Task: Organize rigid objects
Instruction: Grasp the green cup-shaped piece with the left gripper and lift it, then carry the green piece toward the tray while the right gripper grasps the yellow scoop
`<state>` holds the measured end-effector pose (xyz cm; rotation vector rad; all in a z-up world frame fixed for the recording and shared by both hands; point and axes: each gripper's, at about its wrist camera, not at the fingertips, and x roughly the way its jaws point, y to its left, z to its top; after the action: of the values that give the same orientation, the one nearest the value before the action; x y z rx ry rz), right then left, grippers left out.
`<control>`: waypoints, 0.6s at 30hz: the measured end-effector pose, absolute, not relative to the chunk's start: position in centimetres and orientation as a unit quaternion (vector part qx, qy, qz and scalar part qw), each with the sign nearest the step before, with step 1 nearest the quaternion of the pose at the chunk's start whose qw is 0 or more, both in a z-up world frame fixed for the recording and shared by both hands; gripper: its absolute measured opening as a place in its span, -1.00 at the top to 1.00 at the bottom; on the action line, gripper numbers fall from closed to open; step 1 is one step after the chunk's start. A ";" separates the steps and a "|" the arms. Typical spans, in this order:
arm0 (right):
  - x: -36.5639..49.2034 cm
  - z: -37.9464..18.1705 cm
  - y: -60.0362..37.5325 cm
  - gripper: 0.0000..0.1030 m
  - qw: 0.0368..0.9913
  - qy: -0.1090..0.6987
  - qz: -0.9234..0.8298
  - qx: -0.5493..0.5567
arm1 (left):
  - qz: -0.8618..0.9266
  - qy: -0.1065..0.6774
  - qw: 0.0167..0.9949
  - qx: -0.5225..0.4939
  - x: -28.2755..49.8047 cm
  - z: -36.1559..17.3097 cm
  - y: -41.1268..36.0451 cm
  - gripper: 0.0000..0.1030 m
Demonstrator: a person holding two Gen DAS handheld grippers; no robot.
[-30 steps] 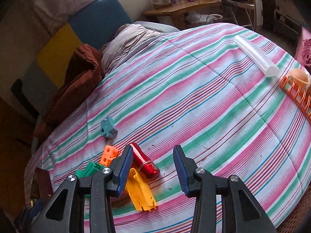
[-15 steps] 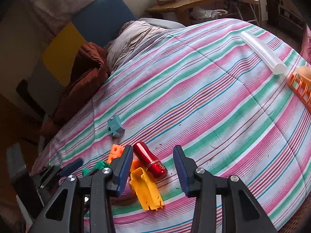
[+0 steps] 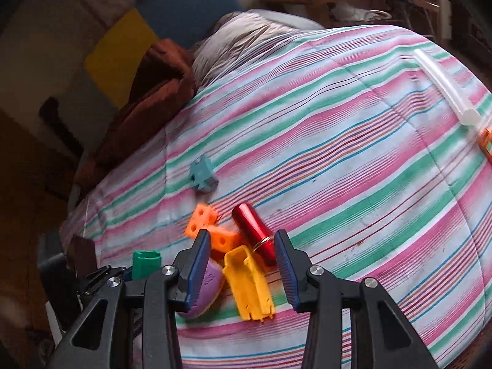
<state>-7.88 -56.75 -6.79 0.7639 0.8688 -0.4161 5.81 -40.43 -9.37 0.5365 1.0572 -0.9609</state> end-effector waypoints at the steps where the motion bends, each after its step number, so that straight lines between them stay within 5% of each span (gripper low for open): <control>1: -7.7 -7.0 -56.6 0.17 0.815 0.417 -0.188 0.356 | -0.433 0.482 0.724 0.238 5.5 -9.3 -39.7 0.41; 18: -5.7 -10.6 -53.7 0.45 0.782 0.544 -0.195 0.233 | -0.410 0.470 0.756 0.200 -1.9 -9.8 -32.8 0.40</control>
<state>-5.69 -53.67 -10.64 0.5038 1.1735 -0.4217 -1.95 -32.84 -9.82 0.4362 1.0247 -0.8943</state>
